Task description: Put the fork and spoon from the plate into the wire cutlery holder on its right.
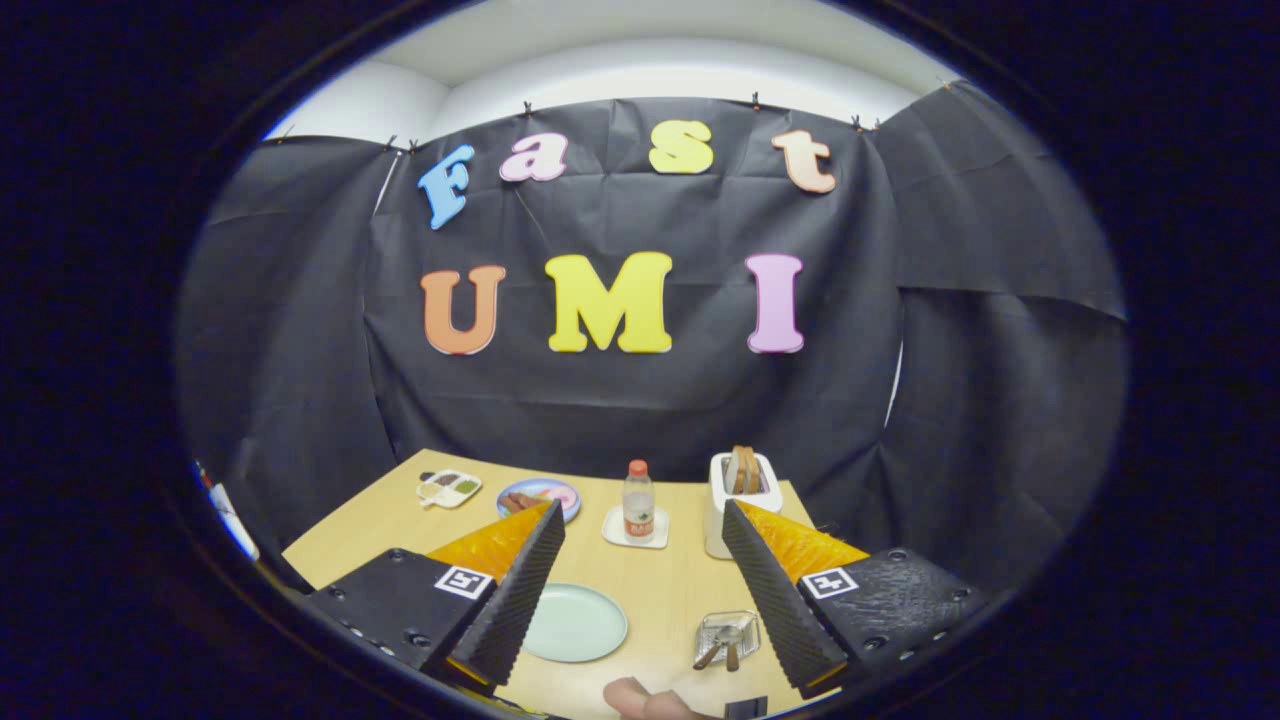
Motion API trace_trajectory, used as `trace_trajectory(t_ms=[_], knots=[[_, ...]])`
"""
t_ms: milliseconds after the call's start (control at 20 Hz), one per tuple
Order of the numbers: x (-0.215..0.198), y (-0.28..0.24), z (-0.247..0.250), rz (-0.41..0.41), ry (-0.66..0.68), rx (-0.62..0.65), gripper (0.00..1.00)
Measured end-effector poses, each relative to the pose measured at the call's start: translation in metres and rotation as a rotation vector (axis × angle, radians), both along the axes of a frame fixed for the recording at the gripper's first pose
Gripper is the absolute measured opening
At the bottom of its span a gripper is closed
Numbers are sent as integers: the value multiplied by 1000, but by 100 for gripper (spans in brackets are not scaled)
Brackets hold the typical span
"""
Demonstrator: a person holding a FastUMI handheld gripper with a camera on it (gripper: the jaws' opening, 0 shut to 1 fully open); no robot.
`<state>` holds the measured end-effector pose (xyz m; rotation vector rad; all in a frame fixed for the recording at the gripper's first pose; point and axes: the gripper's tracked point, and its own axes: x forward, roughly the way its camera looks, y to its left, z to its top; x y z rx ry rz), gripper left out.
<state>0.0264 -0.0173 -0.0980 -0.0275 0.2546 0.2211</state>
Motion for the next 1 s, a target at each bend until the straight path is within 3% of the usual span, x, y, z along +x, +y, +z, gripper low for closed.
trace_trajectory(t_ms=[350, 550, 1000], knots=[[-21, 15, 89, -100, -261, -9, 96], [-37, 24, 94, -101, -253, 68, 96], [-37, 35, 63, -89, -193, 54, 96]])
